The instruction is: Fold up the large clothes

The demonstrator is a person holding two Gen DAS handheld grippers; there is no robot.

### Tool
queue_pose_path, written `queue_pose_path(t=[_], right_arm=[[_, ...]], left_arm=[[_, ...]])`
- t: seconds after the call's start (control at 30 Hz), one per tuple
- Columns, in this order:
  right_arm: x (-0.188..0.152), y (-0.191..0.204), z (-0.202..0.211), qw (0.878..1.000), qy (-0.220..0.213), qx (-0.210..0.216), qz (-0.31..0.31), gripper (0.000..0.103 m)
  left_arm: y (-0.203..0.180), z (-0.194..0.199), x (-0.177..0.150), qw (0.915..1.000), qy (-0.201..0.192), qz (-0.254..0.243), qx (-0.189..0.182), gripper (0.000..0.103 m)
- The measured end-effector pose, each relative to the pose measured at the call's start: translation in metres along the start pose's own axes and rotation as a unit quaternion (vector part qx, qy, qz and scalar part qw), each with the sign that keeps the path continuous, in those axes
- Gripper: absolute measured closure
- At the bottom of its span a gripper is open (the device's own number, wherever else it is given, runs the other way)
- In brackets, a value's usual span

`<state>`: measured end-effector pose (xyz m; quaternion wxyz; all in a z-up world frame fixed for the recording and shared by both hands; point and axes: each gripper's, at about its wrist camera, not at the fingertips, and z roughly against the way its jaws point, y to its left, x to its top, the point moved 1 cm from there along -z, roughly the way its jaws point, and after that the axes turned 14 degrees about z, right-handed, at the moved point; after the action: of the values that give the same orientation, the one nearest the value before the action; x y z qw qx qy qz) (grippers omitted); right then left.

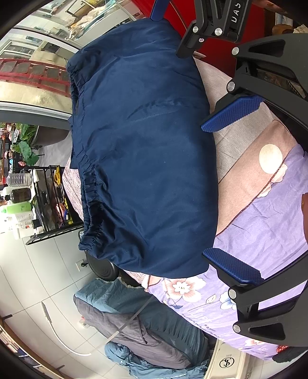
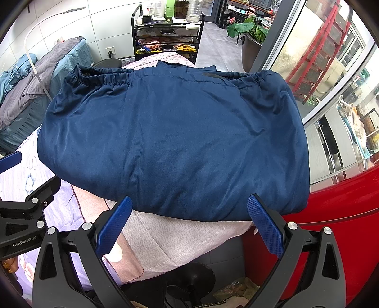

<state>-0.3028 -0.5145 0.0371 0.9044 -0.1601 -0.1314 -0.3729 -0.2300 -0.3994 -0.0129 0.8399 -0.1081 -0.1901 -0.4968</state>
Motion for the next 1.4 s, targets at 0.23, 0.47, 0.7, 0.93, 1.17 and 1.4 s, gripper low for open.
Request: queue_pose_path(t=[0.23, 0.47, 0.7, 0.93, 1.17, 1.4], right_arm=[[0.0, 0.0, 0.0, 1.0, 0.0, 0.0, 0.0, 0.007], [0.001, 0.0, 0.0, 1.0, 0.001, 0.0, -0.001, 0.007], [0.0, -0.002, 0.0, 1.0, 0.0, 0.0, -0.001, 0.007], [-0.002, -0.005, -0.001, 1.0, 0.001, 0.0, -0.004, 0.007], [-0.002, -0.004, -0.001, 1.0, 0.002, 0.001, -0.003, 0.007], [-0.002, -0.003, -0.001, 1.0, 0.002, 0.001, -0.002, 0.007]], left_arm=[[0.001, 0.0, -0.001, 1.0, 0.005, 0.004, -0.004, 0.006], [0.002, 0.0, 0.0, 0.9996, 0.008, 0.01, -0.024, 0.006], [0.002, 0.015, -0.002, 0.9978, -0.06, 0.011, -0.028, 0.006], [0.001, 0.011, 0.001, 0.9989, -0.045, 0.008, -0.003, 0.006], [0.006, 0.008, 0.002, 0.9995, -0.024, 0.019, -0.006, 0.006], [0.006, 0.008, 0.002, 0.9996, -0.021, 0.017, -0.005, 0.006]])
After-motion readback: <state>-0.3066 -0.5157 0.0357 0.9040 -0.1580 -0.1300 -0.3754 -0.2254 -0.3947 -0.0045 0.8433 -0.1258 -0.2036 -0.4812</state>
